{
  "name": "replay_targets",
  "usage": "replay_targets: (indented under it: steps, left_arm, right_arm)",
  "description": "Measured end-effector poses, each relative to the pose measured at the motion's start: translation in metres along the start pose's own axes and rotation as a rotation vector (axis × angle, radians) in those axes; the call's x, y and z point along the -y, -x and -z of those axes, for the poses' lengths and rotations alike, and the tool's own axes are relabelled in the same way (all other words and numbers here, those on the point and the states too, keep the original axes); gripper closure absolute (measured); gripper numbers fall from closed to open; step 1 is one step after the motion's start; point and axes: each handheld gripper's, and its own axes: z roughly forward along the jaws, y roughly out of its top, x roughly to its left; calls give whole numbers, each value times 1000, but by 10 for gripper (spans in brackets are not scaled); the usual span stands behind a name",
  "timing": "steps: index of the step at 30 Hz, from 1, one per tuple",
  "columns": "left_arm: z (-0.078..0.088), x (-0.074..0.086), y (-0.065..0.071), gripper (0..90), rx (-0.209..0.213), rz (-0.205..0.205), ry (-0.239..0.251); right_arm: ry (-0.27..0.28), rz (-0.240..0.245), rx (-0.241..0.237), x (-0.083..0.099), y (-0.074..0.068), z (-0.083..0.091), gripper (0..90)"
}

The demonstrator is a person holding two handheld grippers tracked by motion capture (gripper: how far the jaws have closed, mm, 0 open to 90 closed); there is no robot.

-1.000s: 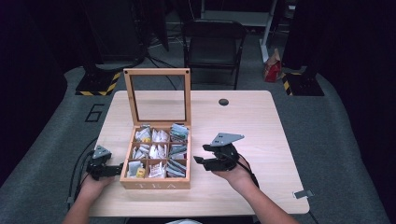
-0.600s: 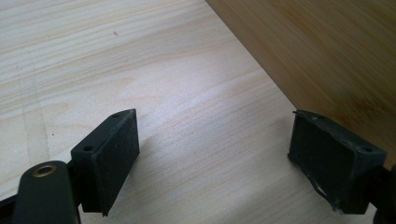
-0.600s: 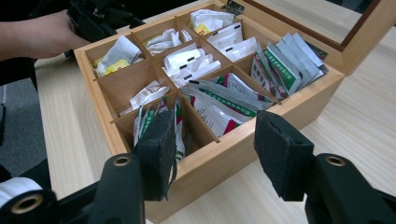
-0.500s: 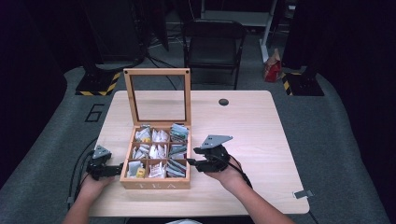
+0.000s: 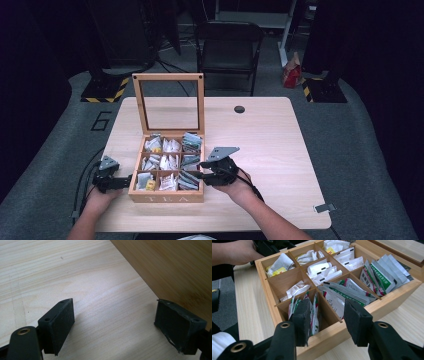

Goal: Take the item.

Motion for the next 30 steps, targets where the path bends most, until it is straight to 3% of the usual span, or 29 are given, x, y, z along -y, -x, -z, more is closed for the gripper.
replay_targets:
  steps: [8, 30]
  left_arm:
    - [-1, 0, 0, 157, -4, 3, 12]
    - [-1, 0, 0, 157, -3, 4, 10]
  right_arm:
    - [-18, 8, -18, 3, 0, -13, 637]
    - [-51, 28, -42, 5, -2, -31, 715]
